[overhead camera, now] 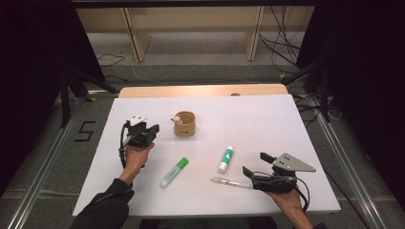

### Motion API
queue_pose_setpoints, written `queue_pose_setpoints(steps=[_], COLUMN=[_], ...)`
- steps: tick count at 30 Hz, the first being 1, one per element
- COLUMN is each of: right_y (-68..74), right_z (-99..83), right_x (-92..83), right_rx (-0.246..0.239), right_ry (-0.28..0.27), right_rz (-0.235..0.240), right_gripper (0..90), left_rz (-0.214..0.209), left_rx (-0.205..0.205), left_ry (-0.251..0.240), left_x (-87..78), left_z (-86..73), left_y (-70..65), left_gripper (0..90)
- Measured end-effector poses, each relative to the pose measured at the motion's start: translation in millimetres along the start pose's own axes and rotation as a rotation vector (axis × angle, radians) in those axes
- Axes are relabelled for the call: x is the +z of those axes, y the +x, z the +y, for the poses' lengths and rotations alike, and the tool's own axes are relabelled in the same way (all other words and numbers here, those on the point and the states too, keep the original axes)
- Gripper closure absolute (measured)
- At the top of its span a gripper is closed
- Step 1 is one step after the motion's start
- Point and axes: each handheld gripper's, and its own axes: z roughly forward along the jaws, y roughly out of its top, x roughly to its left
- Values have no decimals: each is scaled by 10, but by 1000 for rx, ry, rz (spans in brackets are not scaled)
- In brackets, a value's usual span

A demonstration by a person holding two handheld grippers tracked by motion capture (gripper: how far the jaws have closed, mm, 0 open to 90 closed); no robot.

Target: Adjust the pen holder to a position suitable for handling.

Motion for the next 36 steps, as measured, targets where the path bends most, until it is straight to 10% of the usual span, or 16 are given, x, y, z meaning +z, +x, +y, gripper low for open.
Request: queue_pose_setpoints(steps=[36], right_y=[15], right_z=[-4], right_x=[16], right_rx=[-2], right_ry=[2], right_rz=[28], right_gripper=[164], left_rz=[-59], left_rx=[5], left_ry=[82], left_x=[787], left_z=[136], left_y=[-43], left_gripper=[892])
